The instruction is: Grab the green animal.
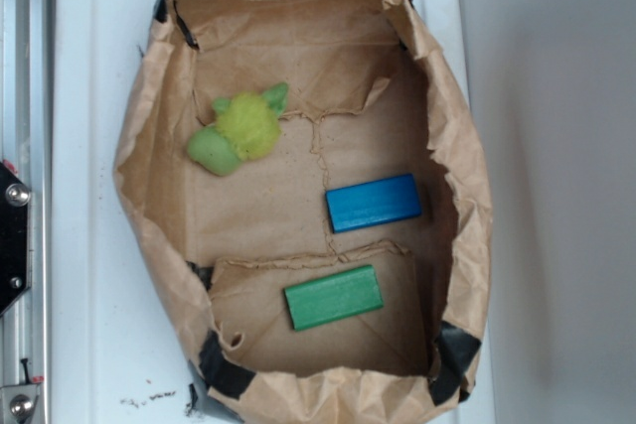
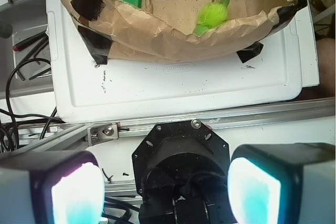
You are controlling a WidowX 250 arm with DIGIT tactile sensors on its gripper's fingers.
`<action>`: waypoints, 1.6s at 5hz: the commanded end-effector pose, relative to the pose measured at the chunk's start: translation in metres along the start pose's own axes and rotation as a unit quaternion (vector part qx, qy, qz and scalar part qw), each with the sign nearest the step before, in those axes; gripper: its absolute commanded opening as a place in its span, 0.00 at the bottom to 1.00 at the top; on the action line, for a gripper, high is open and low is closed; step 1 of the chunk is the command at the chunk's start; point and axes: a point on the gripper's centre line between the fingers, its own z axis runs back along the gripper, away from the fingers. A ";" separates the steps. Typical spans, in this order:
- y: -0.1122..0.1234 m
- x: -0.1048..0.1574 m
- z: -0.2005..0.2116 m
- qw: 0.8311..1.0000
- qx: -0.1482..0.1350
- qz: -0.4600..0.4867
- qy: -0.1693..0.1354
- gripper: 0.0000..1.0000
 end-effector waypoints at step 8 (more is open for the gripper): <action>0.095 0.146 -0.105 0.996 -0.036 0.081 0.013 1.00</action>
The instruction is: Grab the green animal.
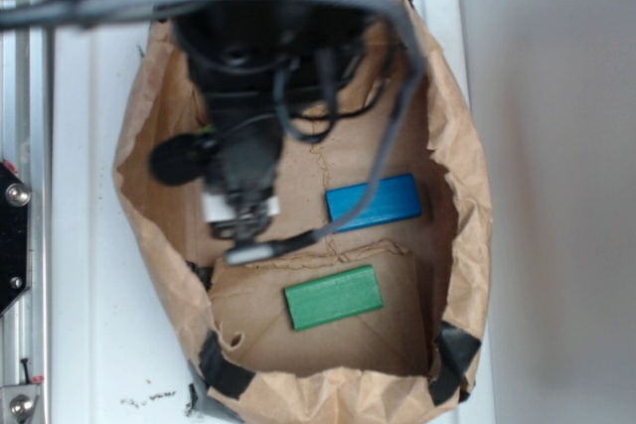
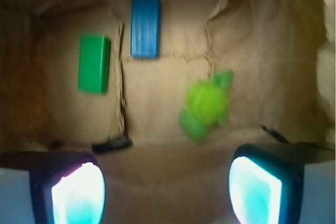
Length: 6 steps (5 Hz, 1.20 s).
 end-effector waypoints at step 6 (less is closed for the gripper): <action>0.025 -0.019 -0.081 0.998 0.048 0.024 -0.039 1.00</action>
